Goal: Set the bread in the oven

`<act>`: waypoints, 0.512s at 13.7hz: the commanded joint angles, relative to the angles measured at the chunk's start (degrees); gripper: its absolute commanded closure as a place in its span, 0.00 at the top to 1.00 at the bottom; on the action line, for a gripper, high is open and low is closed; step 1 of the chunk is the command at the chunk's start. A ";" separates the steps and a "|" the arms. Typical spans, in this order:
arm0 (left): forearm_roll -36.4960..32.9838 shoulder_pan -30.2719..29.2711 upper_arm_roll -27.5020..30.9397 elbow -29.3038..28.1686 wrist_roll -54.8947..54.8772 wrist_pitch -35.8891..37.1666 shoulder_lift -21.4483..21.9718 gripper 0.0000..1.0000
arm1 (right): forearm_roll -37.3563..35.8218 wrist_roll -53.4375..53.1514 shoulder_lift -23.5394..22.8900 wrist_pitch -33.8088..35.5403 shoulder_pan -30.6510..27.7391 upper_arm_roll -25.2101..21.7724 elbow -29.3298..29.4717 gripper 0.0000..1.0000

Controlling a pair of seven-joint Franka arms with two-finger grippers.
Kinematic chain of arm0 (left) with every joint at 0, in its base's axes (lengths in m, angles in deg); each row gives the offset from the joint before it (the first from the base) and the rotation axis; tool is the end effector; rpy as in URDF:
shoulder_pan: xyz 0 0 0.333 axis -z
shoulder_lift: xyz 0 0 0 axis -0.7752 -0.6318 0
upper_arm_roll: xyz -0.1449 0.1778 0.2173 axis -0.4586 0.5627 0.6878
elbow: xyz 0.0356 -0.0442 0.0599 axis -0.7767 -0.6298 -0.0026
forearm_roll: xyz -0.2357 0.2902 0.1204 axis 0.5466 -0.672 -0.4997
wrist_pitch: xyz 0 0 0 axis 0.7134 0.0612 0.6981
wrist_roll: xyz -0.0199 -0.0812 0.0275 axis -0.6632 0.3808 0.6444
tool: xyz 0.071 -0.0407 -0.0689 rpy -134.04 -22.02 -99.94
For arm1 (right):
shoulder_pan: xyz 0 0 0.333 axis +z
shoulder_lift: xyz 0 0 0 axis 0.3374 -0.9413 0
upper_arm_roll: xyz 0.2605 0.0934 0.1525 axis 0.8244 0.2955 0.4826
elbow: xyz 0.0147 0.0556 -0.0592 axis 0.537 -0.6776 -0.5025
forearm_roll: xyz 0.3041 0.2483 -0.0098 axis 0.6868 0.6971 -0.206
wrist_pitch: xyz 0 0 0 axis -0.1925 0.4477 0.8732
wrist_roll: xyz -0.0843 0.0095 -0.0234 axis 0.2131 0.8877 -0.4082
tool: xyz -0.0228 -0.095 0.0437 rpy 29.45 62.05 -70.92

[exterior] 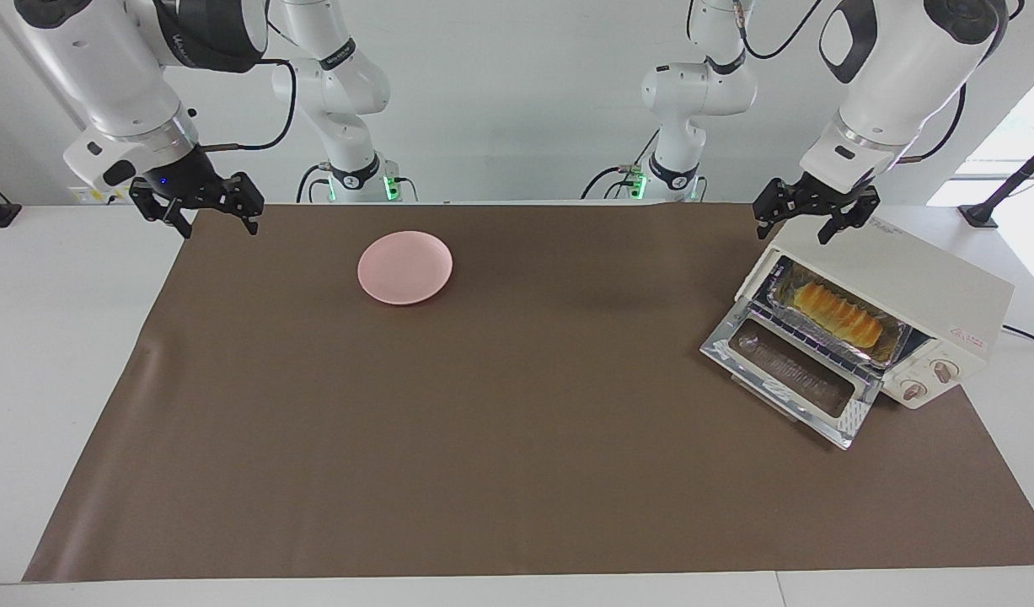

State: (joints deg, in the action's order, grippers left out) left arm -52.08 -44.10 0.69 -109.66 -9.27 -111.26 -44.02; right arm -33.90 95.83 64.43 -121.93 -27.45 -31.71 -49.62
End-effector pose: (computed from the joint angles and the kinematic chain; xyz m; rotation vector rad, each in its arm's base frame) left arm 0.5372 -0.0612 0.5997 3.1037 -0.2766 -0.0631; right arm 0.5317 -0.0433 0.5955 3.1142 0.1030 -0.1135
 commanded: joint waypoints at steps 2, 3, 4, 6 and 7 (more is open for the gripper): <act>1.19 -0.22 0.05 0.74 1.89 1.37 -0.41 1.00 | -0.13 0.88 1.20 0.14 -0.53 0.48 -1.01 1.00; 1.11 -0.22 0.05 0.47 1.89 1.20 -0.41 1.00 | -0.13 0.88 1.20 0.14 -0.53 0.48 -1.01 1.00; 0.76 -0.04 0.13 0.12 1.89 1.37 -0.24 1.00 | -0.13 0.88 1.20 0.23 -0.53 0.48 -1.01 1.00; 0.67 -0.04 0.13 0.29 1.89 1.37 -0.33 1.00 | -0.13 0.88 1.37 0.14 -0.53 0.48 -0.92 1.00; 0.40 0.05 0.13 0.38 1.89 1.46 -0.33 1.00 | -0.13 0.88 1.37 0.14 -0.53 0.48 -0.92 1.00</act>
State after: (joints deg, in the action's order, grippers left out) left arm -52.01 -44.10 0.71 -109.75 -7.94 -110.87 -44.19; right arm -33.90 95.83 64.53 -121.93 -27.45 -31.71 -49.62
